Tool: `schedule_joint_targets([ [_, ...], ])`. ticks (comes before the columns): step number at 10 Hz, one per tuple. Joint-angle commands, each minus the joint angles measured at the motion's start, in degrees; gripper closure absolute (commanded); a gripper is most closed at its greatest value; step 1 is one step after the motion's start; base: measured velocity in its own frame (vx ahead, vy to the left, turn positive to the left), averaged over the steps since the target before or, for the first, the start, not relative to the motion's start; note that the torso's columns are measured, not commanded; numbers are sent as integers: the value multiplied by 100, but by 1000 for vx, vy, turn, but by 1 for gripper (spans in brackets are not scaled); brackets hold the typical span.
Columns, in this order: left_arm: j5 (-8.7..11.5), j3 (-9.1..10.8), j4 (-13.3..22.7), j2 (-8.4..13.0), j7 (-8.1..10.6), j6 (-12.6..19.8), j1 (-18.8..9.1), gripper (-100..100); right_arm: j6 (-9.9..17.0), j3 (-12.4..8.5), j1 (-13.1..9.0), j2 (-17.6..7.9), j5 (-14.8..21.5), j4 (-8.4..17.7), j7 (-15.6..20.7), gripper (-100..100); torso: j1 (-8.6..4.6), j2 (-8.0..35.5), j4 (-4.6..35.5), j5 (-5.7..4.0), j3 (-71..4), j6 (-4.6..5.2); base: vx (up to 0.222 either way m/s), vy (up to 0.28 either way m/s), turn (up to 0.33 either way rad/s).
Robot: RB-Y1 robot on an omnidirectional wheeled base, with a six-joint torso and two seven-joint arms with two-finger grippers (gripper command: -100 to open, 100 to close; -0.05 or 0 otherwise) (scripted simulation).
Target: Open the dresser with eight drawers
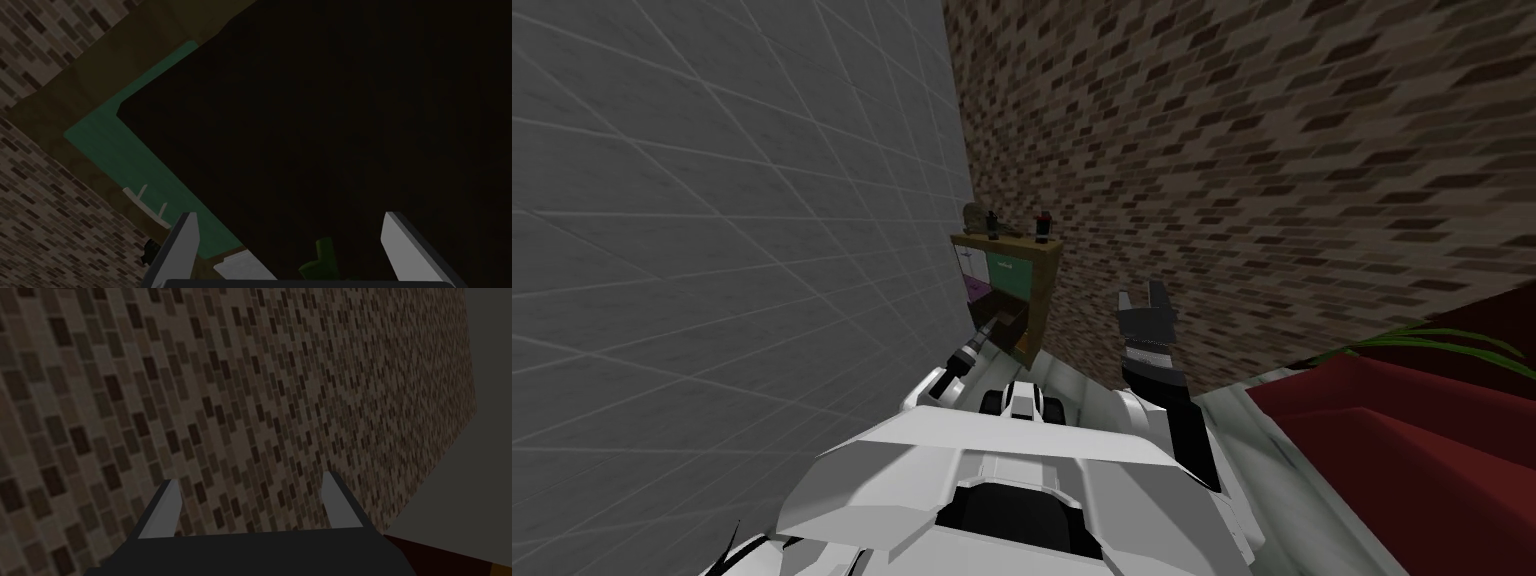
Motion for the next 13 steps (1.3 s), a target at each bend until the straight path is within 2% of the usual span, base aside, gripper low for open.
schedule_joint_targets([
  [1, 21, -8, -403, 153, 114, 305, 53, -100, 0, 0, 0, 0, 0, 0, 0, 0, -4, 9, 7, -3, 4, 6, 33, -33, -4],
  [6, 64, -23, -1160, 468, 331, 858, 183, -100, 0, 0, 0, 0, 0, 0, 0, 0, 17, 68, 34, -3, 38, 0, 6, -16, 3],
  [7, 52, -46, -1036, 420, 299, 828, 206, -100, 0, 0, 0, 0, 0, 0, 0, 0, 7, 77, 45, -10, 42, -1, 5, -3, 0],
  [8, 52, -50, -1043, 424, 307, 859, 211, 0, 0, 0, 0, 0, 0, 0, 0, 0, 9, 77, 34, -5, 44, -2, 0, 0, 0],
  [13, 53, -49, -1011, 428, 308, 883, 229, 0, 0, 0, 0, 0, 0, 0, 0, 0, 18, 53, 14, 5, 31, -1, 0, 0, 0],
])
